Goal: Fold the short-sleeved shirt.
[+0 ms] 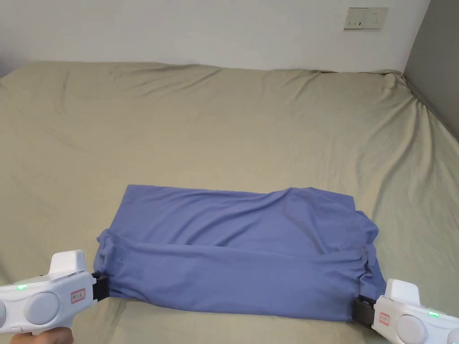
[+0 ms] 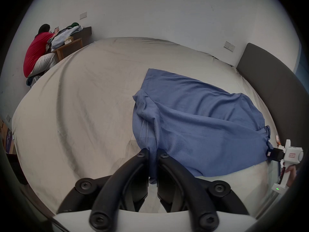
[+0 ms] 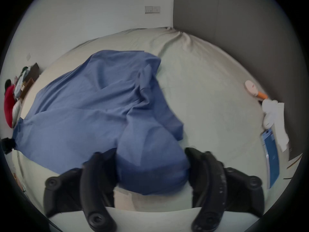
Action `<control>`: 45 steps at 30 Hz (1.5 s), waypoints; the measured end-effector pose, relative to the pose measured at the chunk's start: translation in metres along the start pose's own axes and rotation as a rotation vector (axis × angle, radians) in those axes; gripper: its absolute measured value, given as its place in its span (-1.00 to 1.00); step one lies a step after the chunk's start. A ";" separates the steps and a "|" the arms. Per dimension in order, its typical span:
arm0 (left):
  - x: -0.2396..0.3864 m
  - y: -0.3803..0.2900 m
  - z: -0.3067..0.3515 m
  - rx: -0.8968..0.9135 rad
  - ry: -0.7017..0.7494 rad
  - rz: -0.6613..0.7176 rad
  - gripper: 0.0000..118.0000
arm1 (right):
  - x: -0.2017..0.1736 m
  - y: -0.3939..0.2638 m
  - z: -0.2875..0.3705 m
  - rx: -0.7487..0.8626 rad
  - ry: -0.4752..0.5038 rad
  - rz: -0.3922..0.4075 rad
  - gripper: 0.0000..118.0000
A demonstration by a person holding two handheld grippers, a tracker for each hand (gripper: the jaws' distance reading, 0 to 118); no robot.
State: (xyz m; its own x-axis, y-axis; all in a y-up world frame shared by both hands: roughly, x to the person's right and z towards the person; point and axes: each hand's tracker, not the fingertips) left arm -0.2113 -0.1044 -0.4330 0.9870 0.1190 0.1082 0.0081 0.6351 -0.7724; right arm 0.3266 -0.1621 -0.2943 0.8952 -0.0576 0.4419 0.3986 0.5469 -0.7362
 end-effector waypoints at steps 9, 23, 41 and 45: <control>-0.011 -0.008 0.012 -0.002 -0.005 0.079 -0.87 | 0.014 0.001 0.049 0.120 0.093 -0.049 -0.80; -0.039 -0.086 0.053 -0.120 0.023 0.114 -0.87 | 0.045 -0.080 0.087 0.049 0.121 -0.055 -0.80; 0.010 -0.039 0.109 0.153 -0.002 0.056 0.96 | 0.010 -0.021 0.170 0.400 0.053 0.069 0.90; 0.049 0.000 0.153 0.423 0.005 -0.044 0.96 | -0.012 0.013 0.223 0.622 0.081 0.095 0.90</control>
State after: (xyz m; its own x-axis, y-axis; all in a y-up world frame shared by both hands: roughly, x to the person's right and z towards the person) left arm -0.1878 0.0181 -0.3316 0.9880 0.0818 0.1311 -0.0156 0.8969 -0.4420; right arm 0.2764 0.0320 -0.1948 0.9429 -0.0351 0.3311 0.1486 0.9342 -0.3242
